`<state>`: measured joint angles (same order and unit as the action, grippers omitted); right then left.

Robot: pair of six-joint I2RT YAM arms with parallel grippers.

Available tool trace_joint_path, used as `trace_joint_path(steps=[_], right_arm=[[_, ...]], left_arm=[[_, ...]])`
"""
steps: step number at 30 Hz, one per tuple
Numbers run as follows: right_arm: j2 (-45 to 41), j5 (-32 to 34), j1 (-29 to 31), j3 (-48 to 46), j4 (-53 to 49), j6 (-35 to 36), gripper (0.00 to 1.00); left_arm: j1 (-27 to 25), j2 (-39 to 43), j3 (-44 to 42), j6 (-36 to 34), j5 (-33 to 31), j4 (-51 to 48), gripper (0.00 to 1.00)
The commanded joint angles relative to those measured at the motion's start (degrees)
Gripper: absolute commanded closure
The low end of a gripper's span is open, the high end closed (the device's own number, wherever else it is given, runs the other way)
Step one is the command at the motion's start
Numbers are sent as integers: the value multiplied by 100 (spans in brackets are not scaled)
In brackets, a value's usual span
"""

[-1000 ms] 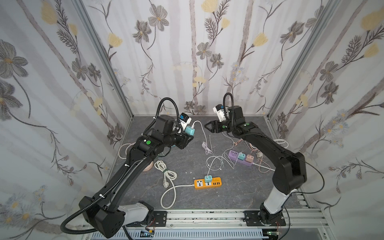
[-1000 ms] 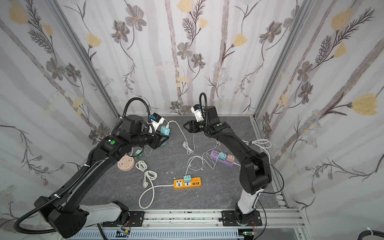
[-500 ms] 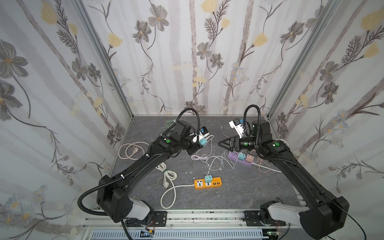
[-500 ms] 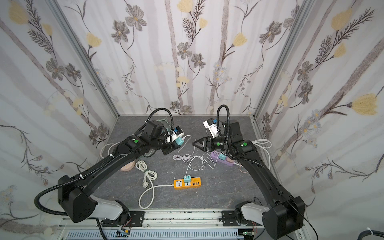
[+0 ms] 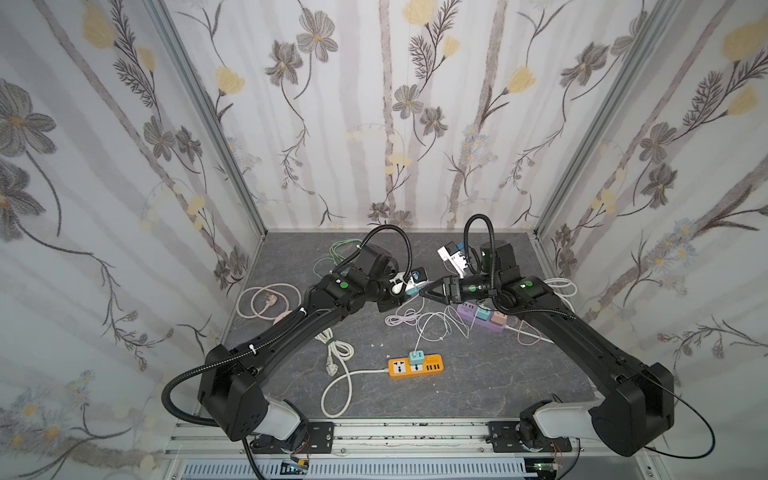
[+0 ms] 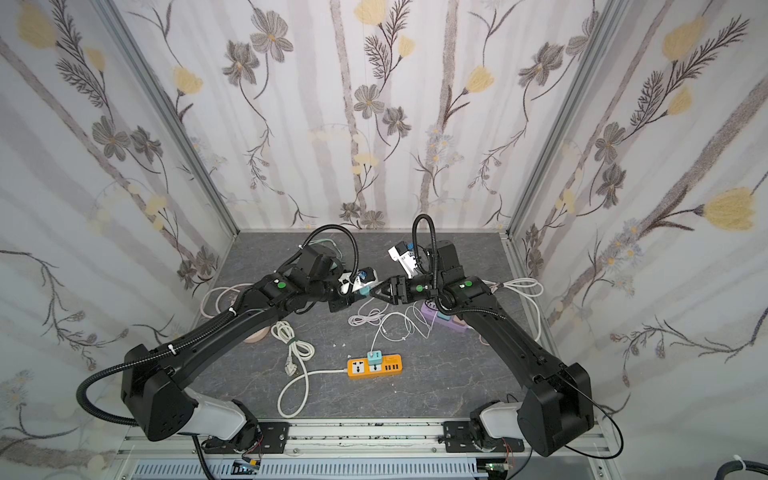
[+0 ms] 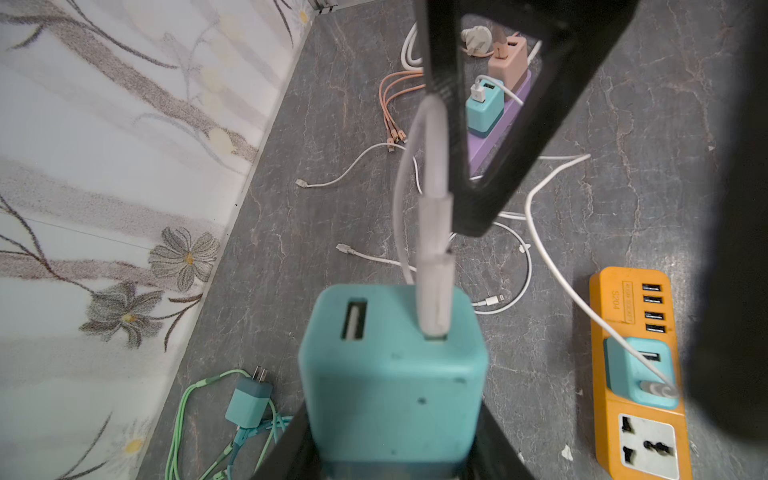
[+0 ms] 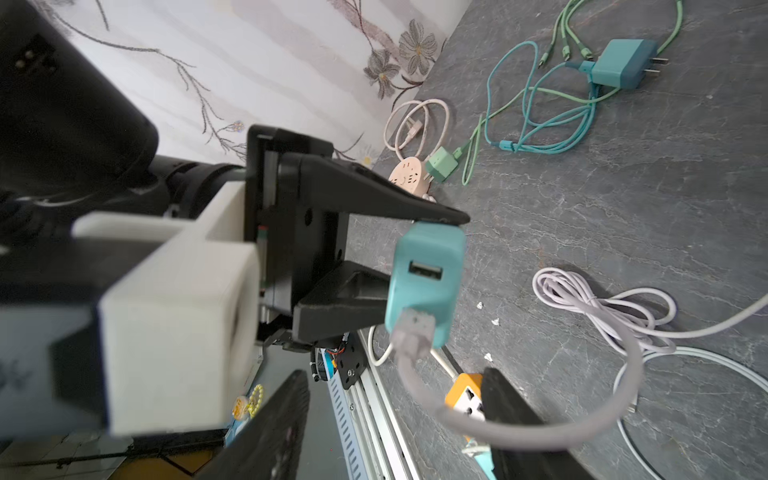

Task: Insert the plug
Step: 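Close the right gripper on the teal charger while the left gripper opens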

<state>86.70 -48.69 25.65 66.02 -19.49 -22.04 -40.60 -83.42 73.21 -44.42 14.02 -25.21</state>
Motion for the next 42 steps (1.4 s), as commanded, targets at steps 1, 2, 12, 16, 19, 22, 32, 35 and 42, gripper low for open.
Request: trace_joint_path(steps=[1, 2, 12, 16, 19, 22, 32, 35, 42], right_arm=[[122, 316, 18, 148, 243, -91, 35], [165, 324, 18, 188, 212, -90, 35], [286, 270, 72, 254, 335, -72, 43], [367, 254, 146, 275, 541, -116, 45], [427, 384, 168, 306, 576, -112, 49], [439, 422, 178, 304, 629, -119, 55], [494, 243, 218, 393, 371, 173, 77], [494, 328, 215, 517, 235, 417, 85], [858, 169, 196, 1071, -251, 958, 97]], left_arm=[[-97, 40, -104, -435, -357, 456, 83], [-114, 45, -121, -477, -413, 492, 83], [-254, 71, -201, -760, -699, 767, 85], [-323, 45, -185, -786, -762, 768, 85], [-350, 27, -159, -813, -792, 727, 85], [-389, -10, -158, -925, -970, 695, 85], [-422, -78, -61, -876, -1036, 599, 85], [-422, -74, -52, -820, -1007, 586, 84], [-363, 10, -130, -473, -1025, 787, 67]])
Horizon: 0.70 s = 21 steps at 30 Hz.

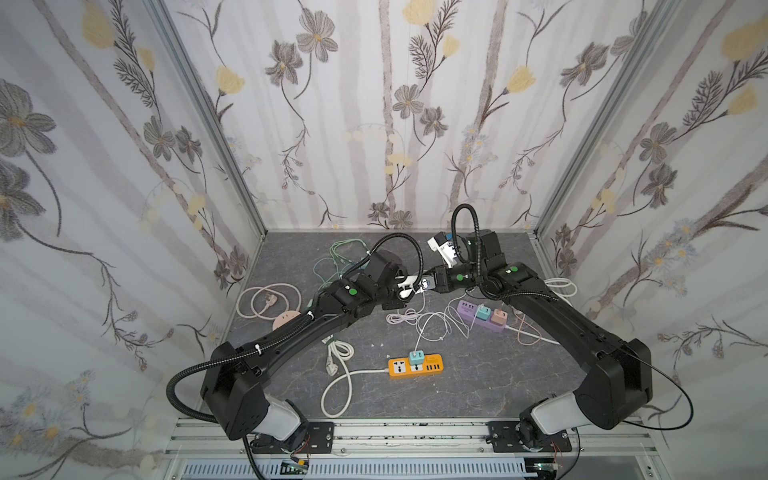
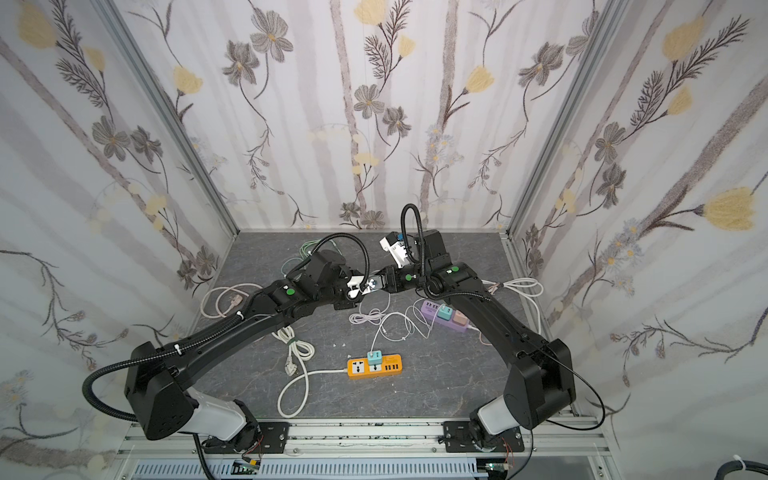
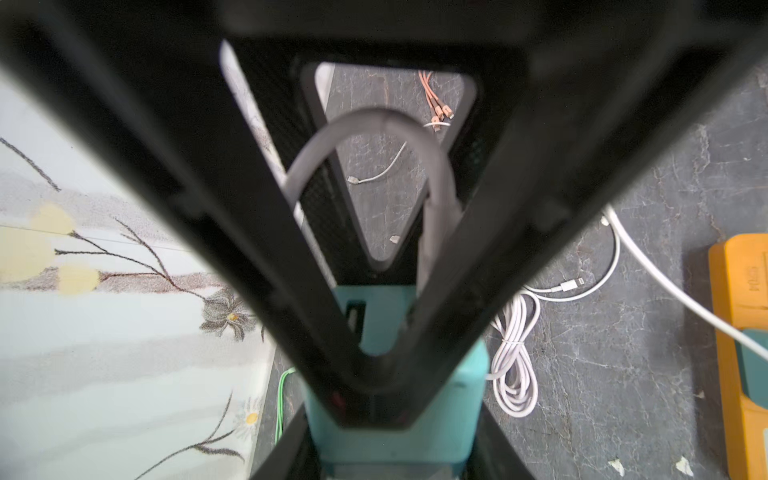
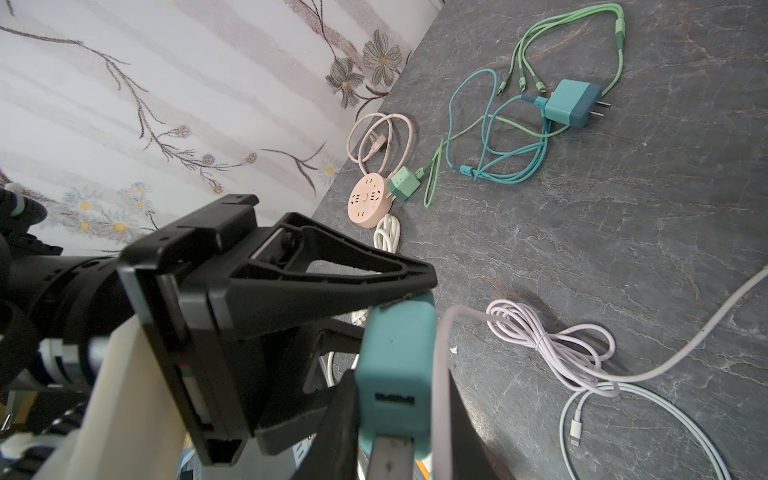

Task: Insert the plug
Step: 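Close the right gripper on the teal charger while the left gripper opens, then carry the teal charger down to the orange strip with the right gripper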

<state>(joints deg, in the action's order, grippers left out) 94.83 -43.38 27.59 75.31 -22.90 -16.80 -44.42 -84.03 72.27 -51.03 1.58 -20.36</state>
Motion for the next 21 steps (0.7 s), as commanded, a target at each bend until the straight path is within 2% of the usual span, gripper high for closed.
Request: trace_joint_path(steps=[1, 4, 7, 12, 16, 18, 21], right_arm=[[53, -352, -24, 216, 3, 630, 98], [193, -221, -159, 722, -653, 1438, 99], [460, 295, -283, 1532, -1439, 2333, 99], [1010, 1113, -573, 3237, -1969, 3058, 98], [1537, 1594, -597, 4504, -2441, 3610, 98], [1680, 1628, -488, 4637, -2723, 3984, 98], [1709, 1588, -197, 4106, -3100, 4652, 98]], left_arm=[[74, 144, -120, 297, 244, 409, 53], [281, 483, -406, 617, 365, 744, 19], [527, 961, -760, 1026, 550, 921, 0], [945, 1943, -1656, 1672, 218, 1779, 0], [1145, 2310, -1970, 2150, -724, 2211, 0], [1202, 2283, -1955, 2350, -1233, 2226, 0], [1349, 2200, -1877, 2867, -1807, 2184, 0]])
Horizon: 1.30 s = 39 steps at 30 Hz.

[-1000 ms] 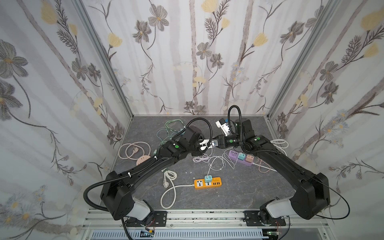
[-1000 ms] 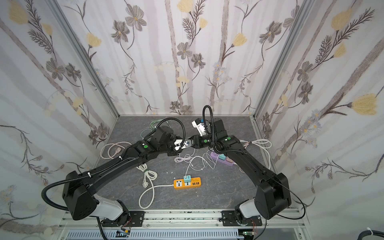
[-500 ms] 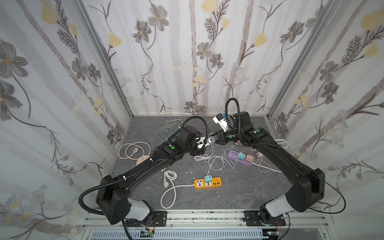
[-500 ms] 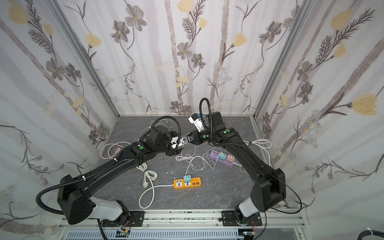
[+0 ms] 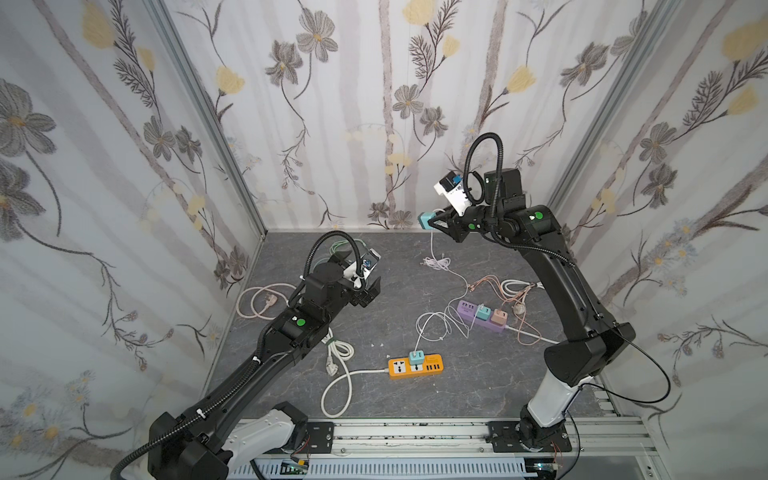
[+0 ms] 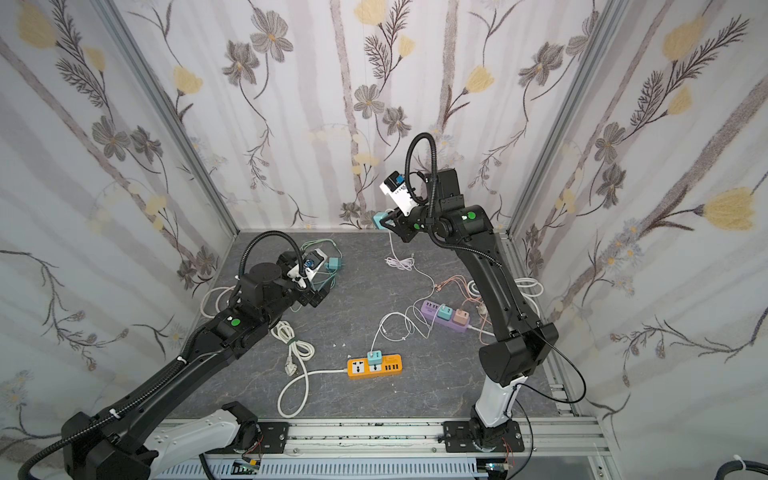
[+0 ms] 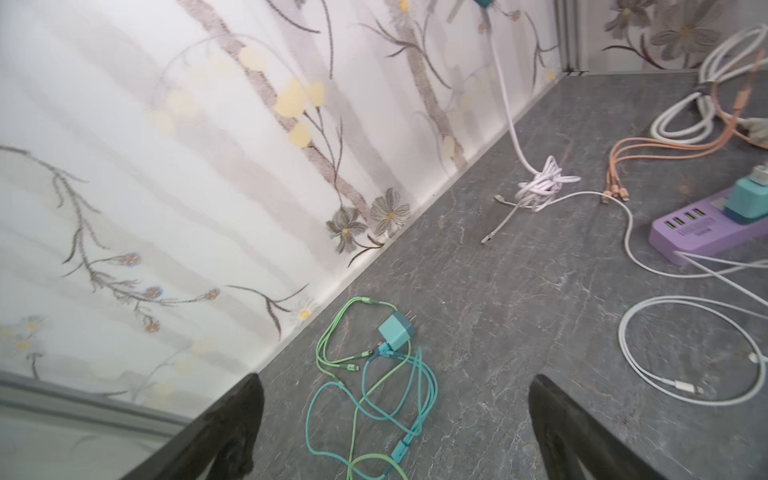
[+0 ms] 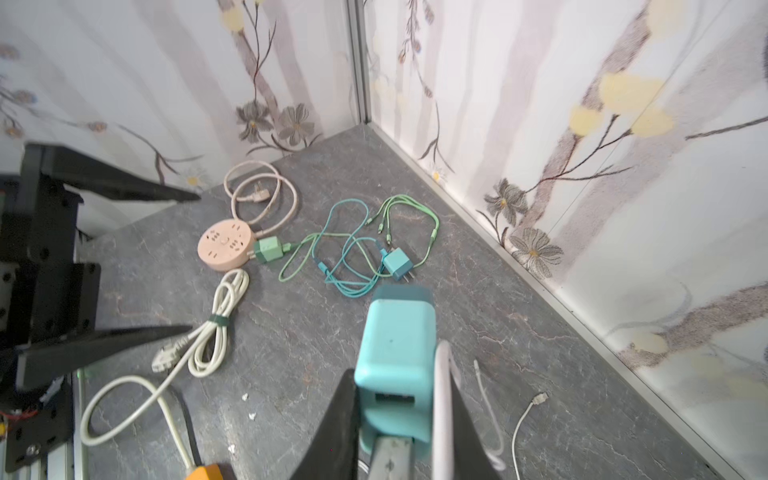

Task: Insert the plug
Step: 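Carry the teal charger down to the orange strip with the right gripper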

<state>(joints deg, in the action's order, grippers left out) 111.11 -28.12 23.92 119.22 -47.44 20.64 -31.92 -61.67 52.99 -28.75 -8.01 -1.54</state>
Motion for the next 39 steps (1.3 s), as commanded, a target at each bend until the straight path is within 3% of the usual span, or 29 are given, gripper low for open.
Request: trace_joint_path(steps=[1, 7, 13, 17, 28, 39], right_arm=[[50, 65, 280, -577, -702, 1116, 97], [-72, -19, 926, -1757, -872, 1566, 98], [168, 96, 1861, -2280, -1344, 1786, 98], [340, 236, 2468, -2418, -1417, 1778, 98], [898, 1369, 3264, -2456, -1487, 1922, 99], [1100, 1745, 3407, -2438, -1644, 2038, 99]], left_arm=[[162, -54, 86, 868, -906, 236, 0], [395, -56, 264, 1990, -1222, -135, 0], [488, 55, 143, 2674, -2235, 1, 0], [606, 164, -2, 3333, -2069, 216, 0], [625, 240, -74, 3545, -1950, 49, 0], [652, 428, -246, 3581, -2011, 42, 0]])
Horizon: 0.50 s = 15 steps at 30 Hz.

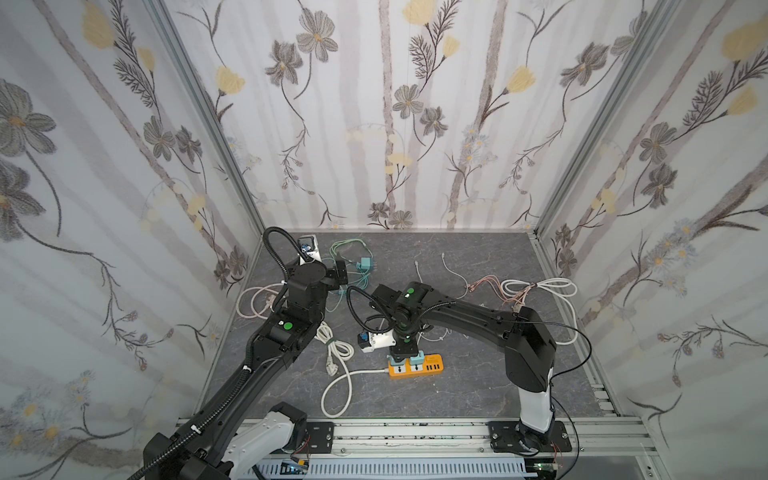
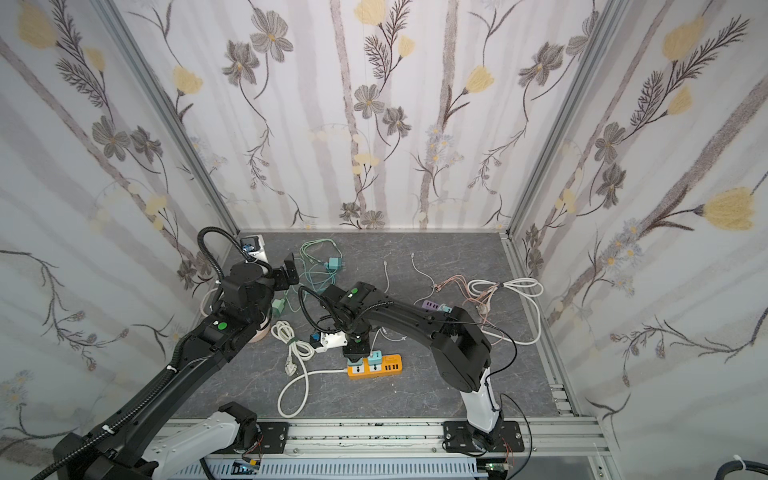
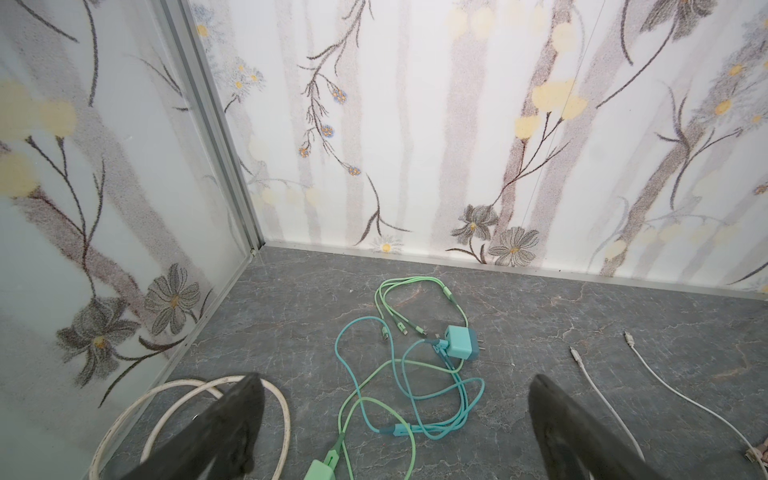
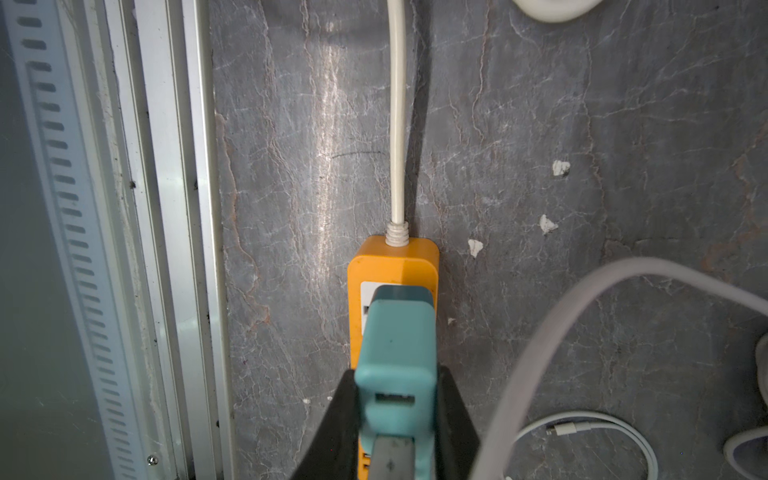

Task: Insert the plug
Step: 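Carry the teal charger down to the orange strip with the right gripper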

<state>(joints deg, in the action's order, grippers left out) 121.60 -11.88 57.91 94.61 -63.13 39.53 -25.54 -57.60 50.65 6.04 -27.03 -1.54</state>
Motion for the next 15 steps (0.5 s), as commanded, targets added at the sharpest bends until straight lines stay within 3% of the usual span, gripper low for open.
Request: trace_joint_path(steps=[1, 15], right_arm=[[54, 157, 5, 27, -85, 165, 99], [22, 321, -4, 118, -271, 206, 100]], left_arm=[[11, 21, -16, 100, -110, 35, 0], [56, -73, 50, 88, -42, 28, 0]])
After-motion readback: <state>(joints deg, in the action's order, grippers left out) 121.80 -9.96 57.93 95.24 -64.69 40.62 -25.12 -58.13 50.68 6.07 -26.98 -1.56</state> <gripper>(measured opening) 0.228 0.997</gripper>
